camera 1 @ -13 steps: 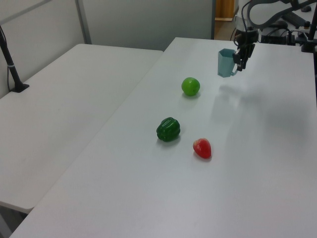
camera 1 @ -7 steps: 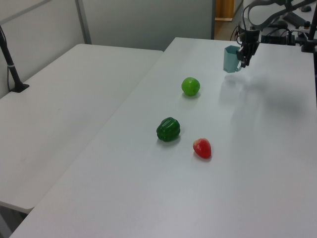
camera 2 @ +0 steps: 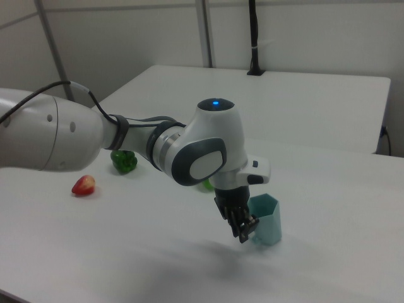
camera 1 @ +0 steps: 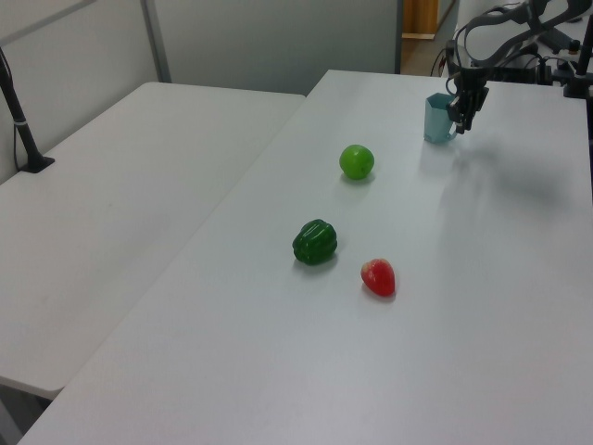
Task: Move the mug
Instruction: 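Drag the gripped mug across the table away from the apple, then open the gripper to release the mug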
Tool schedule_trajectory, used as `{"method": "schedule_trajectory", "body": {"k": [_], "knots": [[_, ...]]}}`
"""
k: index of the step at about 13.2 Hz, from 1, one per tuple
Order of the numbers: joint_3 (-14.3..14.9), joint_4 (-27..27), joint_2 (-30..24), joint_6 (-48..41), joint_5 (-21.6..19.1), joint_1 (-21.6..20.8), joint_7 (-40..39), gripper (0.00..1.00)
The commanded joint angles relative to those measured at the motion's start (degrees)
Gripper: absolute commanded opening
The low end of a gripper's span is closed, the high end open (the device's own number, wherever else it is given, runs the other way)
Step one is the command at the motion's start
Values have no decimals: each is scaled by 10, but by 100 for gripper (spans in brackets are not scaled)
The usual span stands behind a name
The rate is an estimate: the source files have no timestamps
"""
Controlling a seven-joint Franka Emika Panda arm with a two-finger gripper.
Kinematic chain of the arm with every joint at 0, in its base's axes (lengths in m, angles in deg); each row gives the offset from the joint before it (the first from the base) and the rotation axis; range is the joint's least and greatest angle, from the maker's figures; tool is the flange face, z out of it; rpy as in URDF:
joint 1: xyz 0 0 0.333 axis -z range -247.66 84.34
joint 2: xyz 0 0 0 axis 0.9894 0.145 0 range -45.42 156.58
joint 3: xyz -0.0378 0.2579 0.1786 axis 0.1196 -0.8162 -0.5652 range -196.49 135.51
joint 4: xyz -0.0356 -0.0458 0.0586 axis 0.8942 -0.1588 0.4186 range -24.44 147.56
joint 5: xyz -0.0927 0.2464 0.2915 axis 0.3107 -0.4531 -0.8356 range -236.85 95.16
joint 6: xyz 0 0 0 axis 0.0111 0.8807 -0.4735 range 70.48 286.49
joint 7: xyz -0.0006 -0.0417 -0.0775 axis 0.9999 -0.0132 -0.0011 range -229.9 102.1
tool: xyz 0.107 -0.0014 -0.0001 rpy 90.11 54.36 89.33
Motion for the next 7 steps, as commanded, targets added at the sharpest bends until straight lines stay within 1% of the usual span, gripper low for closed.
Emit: {"method": "schedule_trajectory", "body": {"k": [1, 2, 4, 6, 7], "knots": [[0, -6, 9, 4, 8, 4, -1, 84], [0, -7, 7, 3, 8, 4, 0, 100], [0, -8, 4, 0, 7, 5, 1, 100], [0, -22, 0, -5, 2, 5, 4, 100], [0, -23, -14, -5, 0, 1, 11, 100]]}}
